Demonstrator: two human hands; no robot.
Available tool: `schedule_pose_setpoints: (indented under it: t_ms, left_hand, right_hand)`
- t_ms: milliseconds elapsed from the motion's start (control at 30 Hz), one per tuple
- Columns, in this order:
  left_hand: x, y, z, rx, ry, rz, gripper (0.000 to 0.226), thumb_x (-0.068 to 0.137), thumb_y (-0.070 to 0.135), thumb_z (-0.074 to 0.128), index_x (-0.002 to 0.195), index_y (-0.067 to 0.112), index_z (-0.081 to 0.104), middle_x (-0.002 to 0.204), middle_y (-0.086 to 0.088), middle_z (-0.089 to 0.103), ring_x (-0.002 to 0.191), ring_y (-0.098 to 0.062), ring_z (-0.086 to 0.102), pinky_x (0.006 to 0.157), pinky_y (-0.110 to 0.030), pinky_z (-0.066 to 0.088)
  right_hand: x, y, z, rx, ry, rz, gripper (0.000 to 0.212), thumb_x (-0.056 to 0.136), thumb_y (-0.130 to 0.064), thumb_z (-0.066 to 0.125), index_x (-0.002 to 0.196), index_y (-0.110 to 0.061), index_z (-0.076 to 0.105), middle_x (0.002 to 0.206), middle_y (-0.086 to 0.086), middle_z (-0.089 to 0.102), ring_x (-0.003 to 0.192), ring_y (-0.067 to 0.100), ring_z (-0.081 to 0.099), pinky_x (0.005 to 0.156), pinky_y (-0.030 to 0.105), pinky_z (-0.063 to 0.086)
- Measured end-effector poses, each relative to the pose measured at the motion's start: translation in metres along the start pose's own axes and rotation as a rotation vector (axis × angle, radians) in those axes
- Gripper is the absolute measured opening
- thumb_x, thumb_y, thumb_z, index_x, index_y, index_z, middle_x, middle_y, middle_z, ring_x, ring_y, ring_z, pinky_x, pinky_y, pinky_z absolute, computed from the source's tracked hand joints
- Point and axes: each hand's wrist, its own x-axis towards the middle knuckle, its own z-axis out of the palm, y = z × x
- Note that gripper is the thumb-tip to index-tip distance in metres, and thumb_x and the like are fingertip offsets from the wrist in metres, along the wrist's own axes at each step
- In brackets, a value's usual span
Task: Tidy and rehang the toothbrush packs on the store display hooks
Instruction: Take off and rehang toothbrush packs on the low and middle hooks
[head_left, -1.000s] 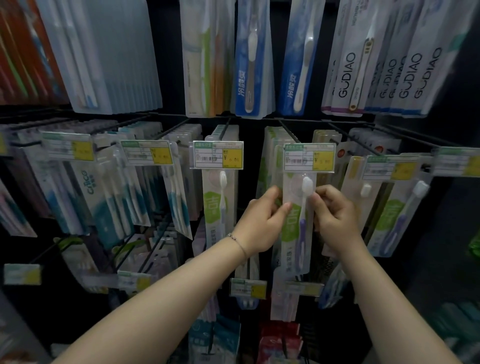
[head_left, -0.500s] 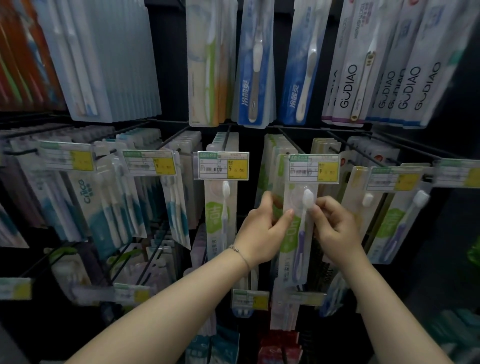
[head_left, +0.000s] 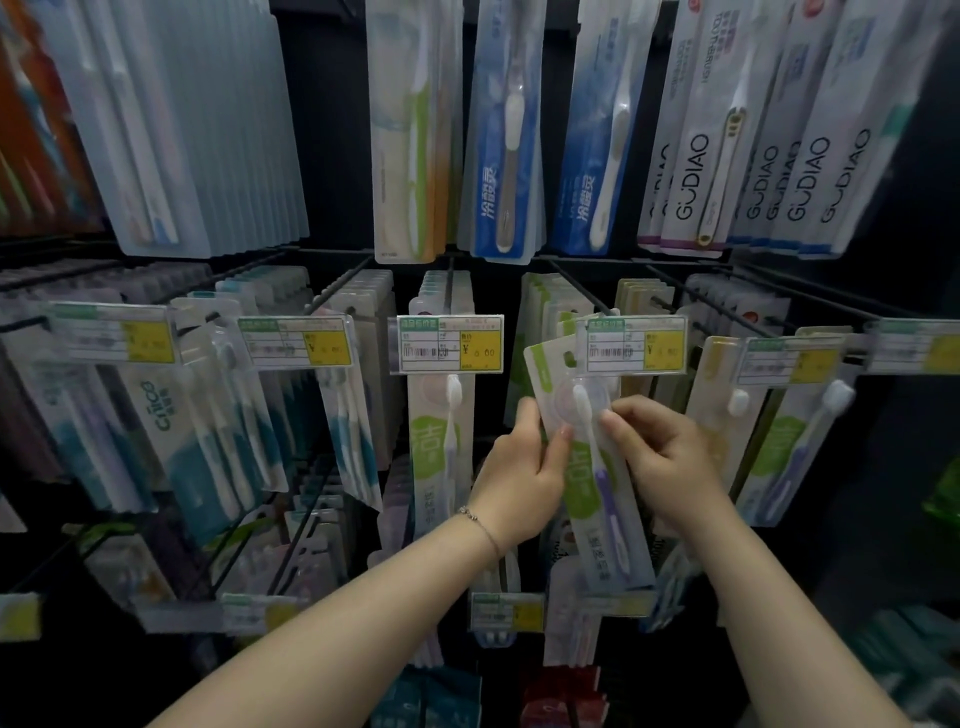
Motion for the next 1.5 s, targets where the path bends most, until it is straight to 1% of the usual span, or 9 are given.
schedule_pose_setpoints:
  t_ms: [167,433,533,700,933,1067,1200,1367,1500]
  left_hand:
    - [0.003,0.007,-0.001,0.015,-0.02,0.008,0.011,0.1,0.035,0.042,0.102,0.024,0.04,0.065,-0.006,0.063,0.048,-0.024,0.06,0.051,-0.051,0.052]
    - [0.002,-0.003,-0.002,-0.034,-0.043,0.02,0.014,0.1,0.037,0.041,0.11,0.027,0.04,0.074,-0.007,0.068,0.056,-0.025,0.065,0.054,-0.052,0.054]
    - [0.003,-0.003,-0.002,-0.053,-0.048,0.021,0.015,0.101,0.035,0.041,0.112,0.025,0.04,0.074,-0.007,0.068,0.054,-0.022,0.063,0.055,-0.053,0.053]
    - [0.017,0.004,0.002,-0.111,-0.021,-0.008,0.014,0.1,0.037,0.04,0.109,0.026,0.041,0.08,-0.011,0.069,0.06,-0.029,0.067,0.055,-0.054,0.055]
    - [0.029,0.004,0.009,-0.097,-0.043,-0.077,0.012,0.099,0.039,0.04,0.104,0.029,0.042,0.081,-0.015,0.067,0.06,-0.034,0.064,0.059,-0.057,0.054]
    - [0.036,0.005,0.008,-0.114,-0.074,-0.088,0.017,0.1,0.036,0.04,0.114,0.027,0.043,0.087,-0.012,0.068,0.054,-0.023,0.061,0.057,-0.045,0.058]
    - [0.037,0.009,0.008,-0.131,-0.1,-0.092,0.021,0.101,0.035,0.039,0.119,0.025,0.041,0.085,-0.016,0.066,0.048,-0.021,0.059,0.052,-0.04,0.057]
    - [0.037,0.014,0.013,-0.194,-0.117,-0.075,0.021,0.102,0.033,0.038,0.122,0.028,0.039,0.097,-0.01,0.068,0.053,-0.032,0.064,0.055,-0.046,0.057]
    - [0.034,0.017,0.019,-0.257,-0.108,-0.103,0.023,0.102,0.032,0.038,0.125,0.028,0.038,0.096,-0.011,0.067,0.059,-0.039,0.065,0.057,-0.048,0.058]
  right_hand:
    - [0.005,0.005,0.0,-0.002,0.069,0.015,0.014,0.094,-0.014,0.056,0.084,-0.013,0.066,0.077,0.011,0.064,0.069,0.014,0.059,0.064,0.03,0.048]
    - [0.001,0.004,0.004,-0.015,0.047,-0.028,0.017,0.094,-0.009,0.053,0.083,-0.016,0.064,0.075,-0.004,0.065,0.067,0.003,0.059,0.062,0.017,0.048]
    - [0.003,0.003,0.003,-0.007,0.039,-0.014,0.016,0.095,-0.01,0.053,0.085,-0.015,0.065,0.077,0.0,0.065,0.069,0.006,0.06,0.062,0.02,0.05]
    - [0.017,-0.002,0.001,0.0,0.12,0.034,0.018,0.094,-0.01,0.054,0.086,-0.022,0.065,0.077,-0.015,0.069,0.075,-0.003,0.064,0.067,0.01,0.049]
    - [0.024,0.002,-0.003,-0.032,0.209,0.092,0.011,0.093,-0.01,0.056,0.094,-0.015,0.066,0.086,-0.013,0.065,0.074,-0.013,0.061,0.067,0.005,0.048]
    - [0.026,0.001,-0.006,-0.04,0.218,0.098,0.02,0.093,-0.013,0.057,0.085,-0.029,0.063,0.087,-0.014,0.066,0.076,-0.012,0.062,0.069,0.008,0.05]
    - [0.028,-0.001,-0.007,-0.053,0.239,0.093,0.018,0.093,-0.012,0.057,0.085,-0.026,0.063,0.085,-0.01,0.065,0.072,-0.013,0.061,0.066,0.006,0.048]
    - [0.031,-0.003,-0.013,-0.069,0.25,0.11,0.009,0.093,-0.011,0.058,0.092,-0.015,0.066,0.082,-0.009,0.065,0.068,-0.013,0.061,0.062,0.004,0.047]
    - [0.032,-0.003,-0.017,-0.034,0.247,0.137,0.014,0.092,-0.009,0.06,0.091,-0.02,0.068,0.082,-0.015,0.067,0.071,-0.013,0.063,0.061,0.004,0.046]
